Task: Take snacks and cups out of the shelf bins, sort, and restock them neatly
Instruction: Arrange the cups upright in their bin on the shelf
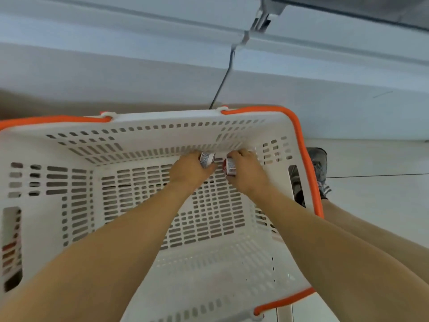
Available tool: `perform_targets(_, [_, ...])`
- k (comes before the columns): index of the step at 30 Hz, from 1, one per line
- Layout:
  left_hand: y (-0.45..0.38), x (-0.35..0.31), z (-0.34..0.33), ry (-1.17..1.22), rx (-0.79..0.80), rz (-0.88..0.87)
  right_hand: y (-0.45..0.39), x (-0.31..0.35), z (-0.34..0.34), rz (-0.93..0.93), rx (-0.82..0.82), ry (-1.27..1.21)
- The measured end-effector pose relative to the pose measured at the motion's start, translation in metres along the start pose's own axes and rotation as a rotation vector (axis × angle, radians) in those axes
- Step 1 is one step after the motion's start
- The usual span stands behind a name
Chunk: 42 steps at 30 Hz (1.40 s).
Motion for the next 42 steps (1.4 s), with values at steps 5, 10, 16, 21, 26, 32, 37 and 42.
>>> perform_targets(5, [0.017,0.022,0.003,0.211,0.095,0.064,0.012,0.006,-0.010,0.027,0.103,-0.010])
perform_targets(10, [0.065,0.055,-0.012,0.325,0.354,0.232,0.031,0.030,-0.035,0.051,0.239,-0.187])
perform_targets(16, [0.116,0.069,0.009,0.261,0.406,0.207,0.065,0.078,-0.027,0.119,0.357,-0.261])
perform_targets(21, [0.164,0.020,0.068,0.181,0.465,0.074,0.110,0.124,0.063,0.182,0.380,-0.225])
perform_targets(26, [0.225,-0.075,0.167,-0.199,0.436,-0.113,0.172,0.166,0.199,0.249,0.227,0.028])
perform_targets(32, [0.299,-0.155,0.298,-0.151,0.159,-0.296,0.235,0.234,0.344,0.412,-0.085,-0.099])
perform_targets(37, [0.302,-0.178,0.375,0.353,-0.115,-0.389,0.207,0.269,0.424,0.435,-0.422,-0.369])
perform_targets(42, [0.287,-0.171,0.404,0.461,-0.208,-0.348,0.125,0.297,0.459,0.273,-0.537,-0.147])
Point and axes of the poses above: each hand's wrist, its own y-axis away from the middle knuckle, its own z-axis out of the back of the hand, x = y × z, the point moved 10 cm from there along -y, towards the middle knuckle, and after that the axes turned 9 degrees about x, right-handed, at the moved point
